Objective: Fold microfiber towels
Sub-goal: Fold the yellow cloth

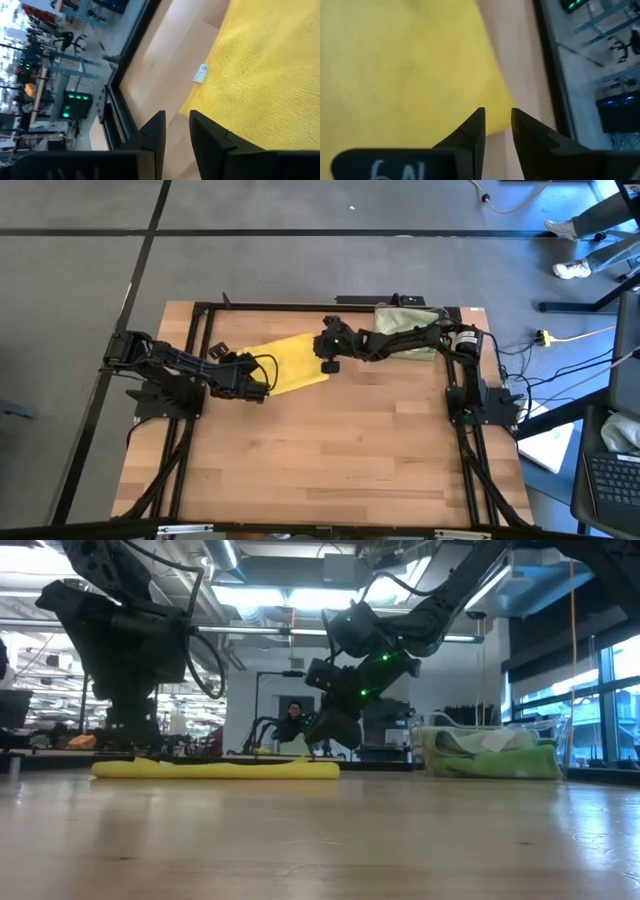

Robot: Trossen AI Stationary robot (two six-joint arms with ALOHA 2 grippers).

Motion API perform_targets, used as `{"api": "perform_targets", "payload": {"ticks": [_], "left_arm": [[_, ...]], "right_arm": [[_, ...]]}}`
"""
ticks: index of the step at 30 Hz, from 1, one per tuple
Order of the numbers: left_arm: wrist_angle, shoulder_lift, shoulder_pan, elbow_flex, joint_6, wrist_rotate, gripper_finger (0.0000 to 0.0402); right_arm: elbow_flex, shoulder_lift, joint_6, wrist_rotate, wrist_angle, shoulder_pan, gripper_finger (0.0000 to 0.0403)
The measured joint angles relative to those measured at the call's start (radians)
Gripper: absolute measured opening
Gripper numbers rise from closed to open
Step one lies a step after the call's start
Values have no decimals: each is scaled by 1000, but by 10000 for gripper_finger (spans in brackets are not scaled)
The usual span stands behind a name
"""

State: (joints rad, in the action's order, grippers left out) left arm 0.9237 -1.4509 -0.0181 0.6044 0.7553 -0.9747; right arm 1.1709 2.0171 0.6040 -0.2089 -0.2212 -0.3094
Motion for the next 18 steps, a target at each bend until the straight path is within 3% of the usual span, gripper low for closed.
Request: {"api": "perform_targets", "payload": {"ticks": [6, 11, 16, 18], "left_arm": [[-14, 0, -65, 30, -28, 47, 79], [-129, 0, -169, 68, -219, 101, 79], [-300, 1, -242, 73, -348, 359, 79], [-313, 1, -261, 74, -345, 416, 79]], "right_arm": [[-2, -30, 28, 0, 130, 57, 97], [-2, -103, 26, 32, 218, 126, 97], [1, -139, -47, 219, 301, 183, 97], [0, -132, -50, 239, 353, 205, 97]]}}
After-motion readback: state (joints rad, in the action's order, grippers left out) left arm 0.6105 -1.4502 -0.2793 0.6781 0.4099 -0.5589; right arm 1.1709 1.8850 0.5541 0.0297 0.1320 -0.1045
